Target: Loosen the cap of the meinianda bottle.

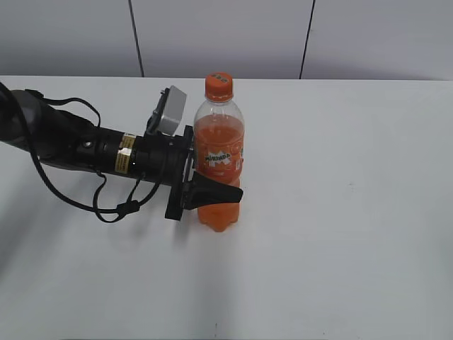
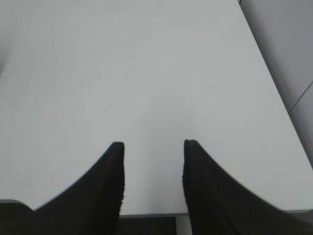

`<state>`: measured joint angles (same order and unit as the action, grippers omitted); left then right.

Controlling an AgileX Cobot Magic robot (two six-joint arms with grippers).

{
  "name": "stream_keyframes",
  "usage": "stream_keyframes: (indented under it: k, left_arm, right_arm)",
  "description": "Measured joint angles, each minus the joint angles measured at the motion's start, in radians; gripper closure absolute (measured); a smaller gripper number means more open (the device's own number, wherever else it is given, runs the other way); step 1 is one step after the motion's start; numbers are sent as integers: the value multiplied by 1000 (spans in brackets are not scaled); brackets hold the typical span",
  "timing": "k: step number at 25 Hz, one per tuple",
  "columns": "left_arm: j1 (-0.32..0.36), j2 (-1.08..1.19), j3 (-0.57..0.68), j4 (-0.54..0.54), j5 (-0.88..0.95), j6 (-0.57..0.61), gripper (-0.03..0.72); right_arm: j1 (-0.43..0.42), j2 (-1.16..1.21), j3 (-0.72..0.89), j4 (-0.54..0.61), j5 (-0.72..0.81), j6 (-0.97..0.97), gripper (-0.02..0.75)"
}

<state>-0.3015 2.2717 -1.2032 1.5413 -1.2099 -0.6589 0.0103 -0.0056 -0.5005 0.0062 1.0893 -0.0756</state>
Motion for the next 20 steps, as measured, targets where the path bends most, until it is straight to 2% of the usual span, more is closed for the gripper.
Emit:
stream_keyframes:
  k: [20]
  left_arm:
    - [0,0,0,-20,6,0,267]
  right_arm:
    - [0,0,0,0,0,1,435]
